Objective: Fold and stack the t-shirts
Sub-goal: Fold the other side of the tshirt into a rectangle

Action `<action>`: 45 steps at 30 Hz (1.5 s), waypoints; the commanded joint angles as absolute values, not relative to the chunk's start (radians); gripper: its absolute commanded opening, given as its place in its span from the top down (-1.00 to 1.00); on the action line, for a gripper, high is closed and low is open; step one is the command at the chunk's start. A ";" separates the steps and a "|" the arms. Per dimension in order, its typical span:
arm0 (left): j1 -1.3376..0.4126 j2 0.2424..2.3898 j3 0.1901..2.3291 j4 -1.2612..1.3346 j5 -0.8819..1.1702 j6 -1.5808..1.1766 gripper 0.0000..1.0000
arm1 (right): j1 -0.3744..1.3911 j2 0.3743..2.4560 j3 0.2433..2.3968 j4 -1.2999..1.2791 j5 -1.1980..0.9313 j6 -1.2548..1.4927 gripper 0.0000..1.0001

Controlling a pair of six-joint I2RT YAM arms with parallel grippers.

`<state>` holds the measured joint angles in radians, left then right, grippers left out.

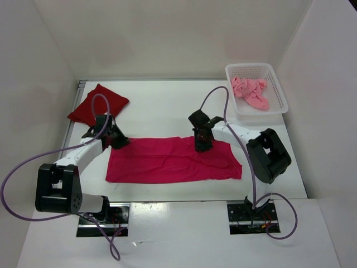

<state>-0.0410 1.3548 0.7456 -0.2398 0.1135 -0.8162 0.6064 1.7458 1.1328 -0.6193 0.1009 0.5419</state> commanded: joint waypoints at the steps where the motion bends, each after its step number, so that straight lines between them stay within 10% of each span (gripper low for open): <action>1: -0.044 1.353 0.735 -0.195 0.127 -0.822 0.62 | 0.644 1.729 1.173 -0.644 0.158 0.541 0.48; 9: -0.044 1.344 0.735 -0.186 0.127 -0.831 0.62 | 0.696 1.603 1.054 -0.741 0.031 0.633 0.74; 16: -0.044 1.335 0.756 -0.186 0.146 -0.841 0.62 | 0.724 1.451 0.951 -0.699 -0.231 0.747 0.18; 21: -0.044 1.335 0.787 -0.196 0.155 -0.841 0.62 | 0.646 1.384 1.044 -0.769 -0.160 0.686 0.15; 25: -0.080 1.335 0.807 -0.187 0.164 -0.831 0.62 | 0.499 1.432 1.034 -0.686 -0.046 0.637 0.74; 31: -0.133 1.353 0.807 -0.169 0.164 -0.850 0.62 | 0.499 1.604 1.052 -0.637 0.084 0.577 0.85; 39: -0.143 1.344 0.761 -0.149 0.164 -0.859 0.62 | 0.529 1.511 1.005 -0.657 0.017 0.603 0.01; 45: -0.152 1.353 0.761 -0.149 0.164 -0.868 0.62 | 0.584 1.586 1.005 -0.624 -0.018 0.633 -0.06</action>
<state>-0.1471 1.3544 0.7700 -0.1894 0.1551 -0.8474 0.5564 1.5566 1.0107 -0.6617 -0.0006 0.6121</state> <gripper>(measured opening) 0.190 0.530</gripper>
